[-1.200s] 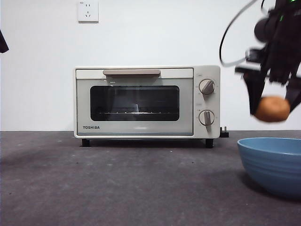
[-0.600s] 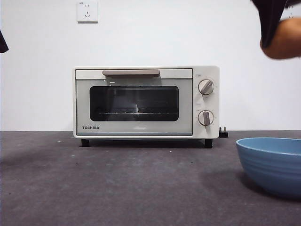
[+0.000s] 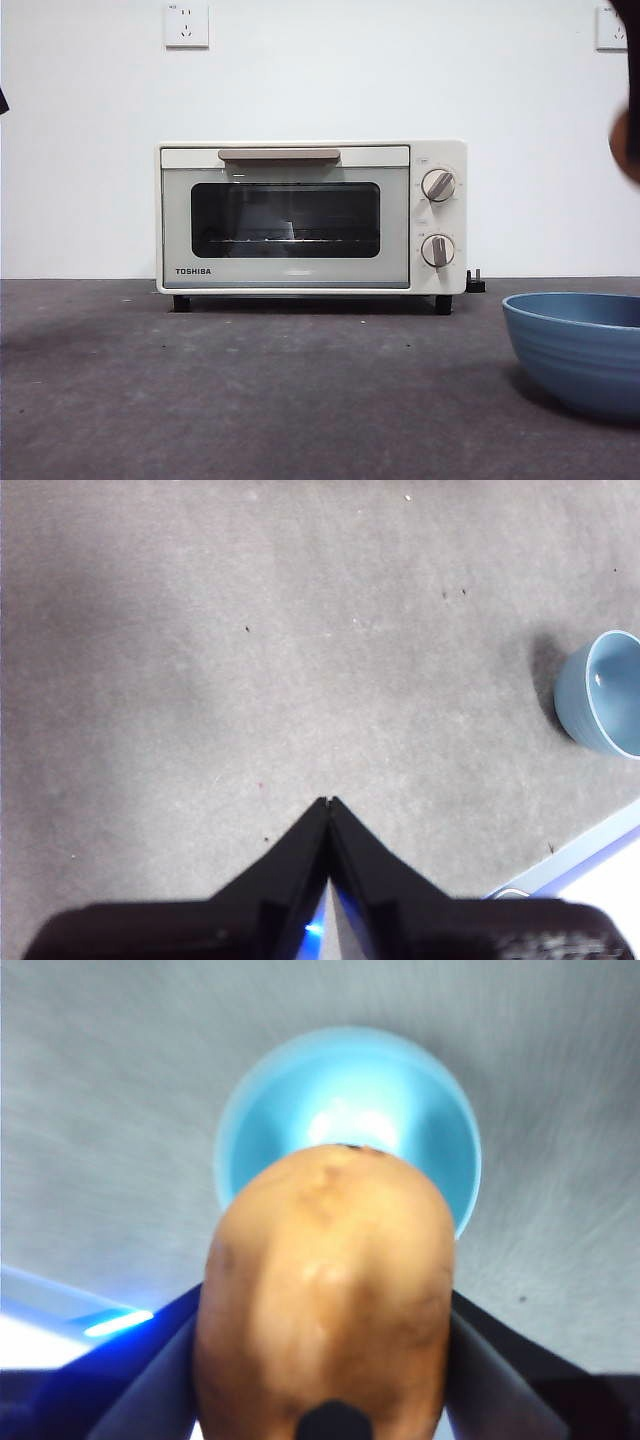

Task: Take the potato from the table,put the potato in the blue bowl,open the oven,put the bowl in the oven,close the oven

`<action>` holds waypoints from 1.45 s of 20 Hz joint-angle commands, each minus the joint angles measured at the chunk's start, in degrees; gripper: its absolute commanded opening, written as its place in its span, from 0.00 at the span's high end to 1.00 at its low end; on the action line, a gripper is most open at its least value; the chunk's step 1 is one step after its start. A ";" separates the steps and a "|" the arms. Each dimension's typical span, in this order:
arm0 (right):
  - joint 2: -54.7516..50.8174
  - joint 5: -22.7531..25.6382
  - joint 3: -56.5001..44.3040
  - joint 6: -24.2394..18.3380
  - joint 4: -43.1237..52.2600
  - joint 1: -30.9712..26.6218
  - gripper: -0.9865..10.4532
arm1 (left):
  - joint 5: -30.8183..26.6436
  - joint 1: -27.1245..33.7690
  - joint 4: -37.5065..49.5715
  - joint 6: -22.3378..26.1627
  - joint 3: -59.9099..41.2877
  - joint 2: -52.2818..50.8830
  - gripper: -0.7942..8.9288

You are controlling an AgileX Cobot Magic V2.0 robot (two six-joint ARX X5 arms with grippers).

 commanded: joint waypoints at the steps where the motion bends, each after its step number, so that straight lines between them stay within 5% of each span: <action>1: 1.55 0.00 -4.96 1.84 6.32 0.11 0.91 | 0.24 -0.15 0.00 0.83 0.22 0.11 0.92; 12: 15.78 1.33 -6.69 3.28 16.46 -0.02 0.90 | 0.22 -0.15 -0.02 0.90 0.22 0.11 0.92; 17: 15.82 1.31 -6.58 4.11 17.62 -0.02 0.61 | 0.22 -0.13 0.02 1.25 0.22 0.11 0.92; 29: 15.80 0.92 -4.92 4.13 17.90 0.00 0.57 | 0.22 -0.13 0.02 1.27 0.22 0.11 0.92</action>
